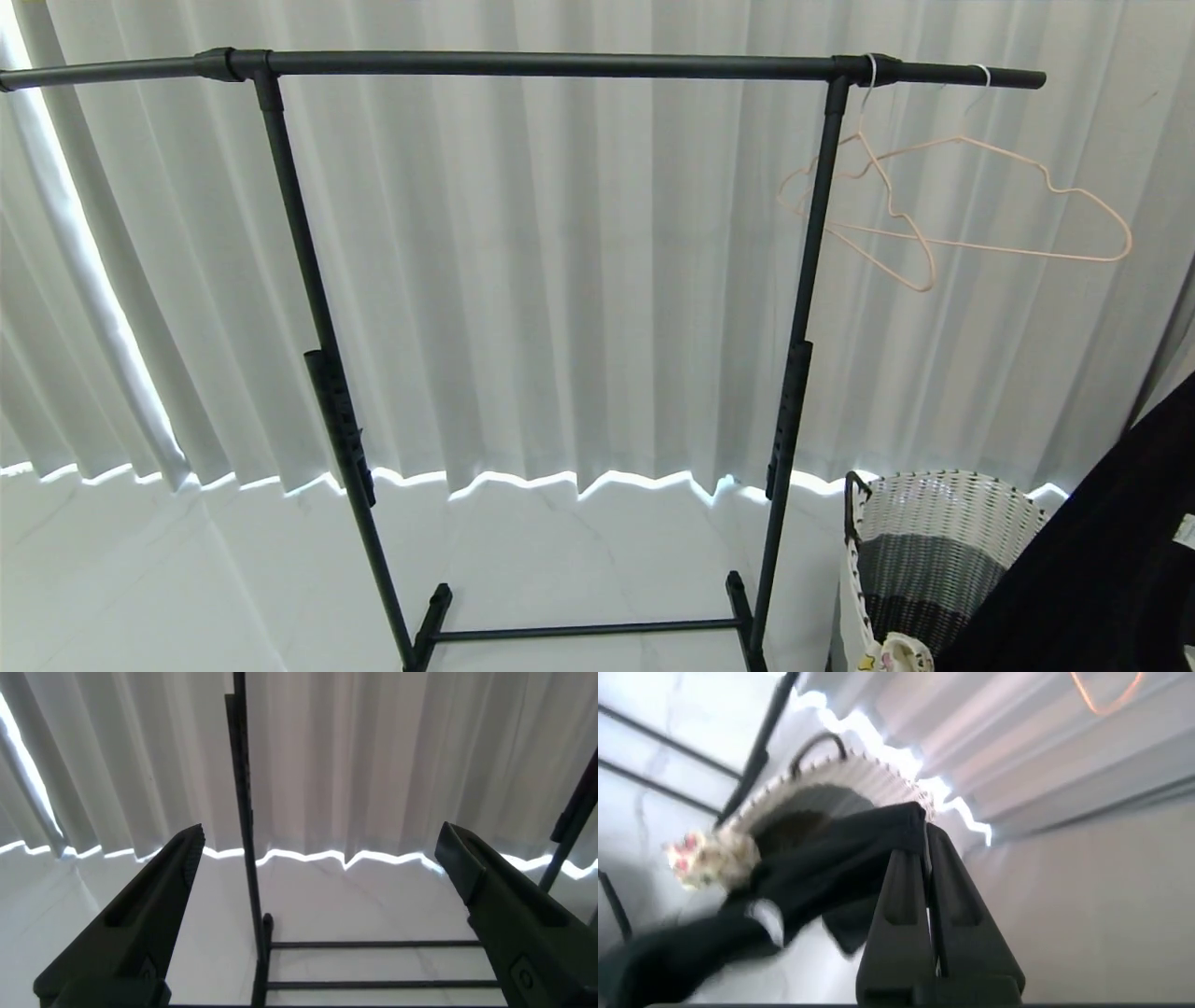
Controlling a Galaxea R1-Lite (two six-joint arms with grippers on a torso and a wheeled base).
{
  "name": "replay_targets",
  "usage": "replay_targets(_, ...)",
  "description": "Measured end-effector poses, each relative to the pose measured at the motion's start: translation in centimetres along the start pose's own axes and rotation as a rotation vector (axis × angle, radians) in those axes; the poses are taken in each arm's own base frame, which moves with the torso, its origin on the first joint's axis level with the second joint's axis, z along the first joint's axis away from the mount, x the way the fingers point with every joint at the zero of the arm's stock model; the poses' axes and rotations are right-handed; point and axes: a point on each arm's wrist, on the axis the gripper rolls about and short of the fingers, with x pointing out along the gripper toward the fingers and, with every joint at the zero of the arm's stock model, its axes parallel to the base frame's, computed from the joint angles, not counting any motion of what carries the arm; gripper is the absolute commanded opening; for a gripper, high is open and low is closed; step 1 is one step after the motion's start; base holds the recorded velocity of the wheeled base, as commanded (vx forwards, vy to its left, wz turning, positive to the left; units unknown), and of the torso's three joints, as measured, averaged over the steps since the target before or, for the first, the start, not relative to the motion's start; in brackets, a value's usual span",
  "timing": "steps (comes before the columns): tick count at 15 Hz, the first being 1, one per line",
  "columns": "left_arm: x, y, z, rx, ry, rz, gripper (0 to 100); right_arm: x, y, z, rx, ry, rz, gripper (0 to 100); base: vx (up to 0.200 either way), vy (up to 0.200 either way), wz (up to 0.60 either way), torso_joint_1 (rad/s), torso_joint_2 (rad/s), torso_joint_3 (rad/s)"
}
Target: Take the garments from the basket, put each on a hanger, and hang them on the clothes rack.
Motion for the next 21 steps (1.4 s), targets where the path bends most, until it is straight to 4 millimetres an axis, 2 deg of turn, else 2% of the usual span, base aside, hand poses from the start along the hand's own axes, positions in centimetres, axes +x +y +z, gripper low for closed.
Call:
replay_targets(6,0.0,0.0,0.0,-0.001,0.0,-0.001,100,-0.5,0.1,0.5,-0.013,-0.038,0.01,0,-0.2,0.0,0.0,0.0,0.0,0.002)
replay_targets(16,0.0,0.0,0.0,-0.004,0.0,0.0,100,0.2,0.1,0.7,-0.012,-0.027,0.024,0,-0.2,0.0,0.0,0.002,0.0,0.001)
replay_targets(21,0.0,0.0,0.0,0.003,0.0,-0.001,100,0.8,0.0,1.5,0.024,-0.089,0.034,0,0.0,0.0,0.0,0.0,0.0,0.0)
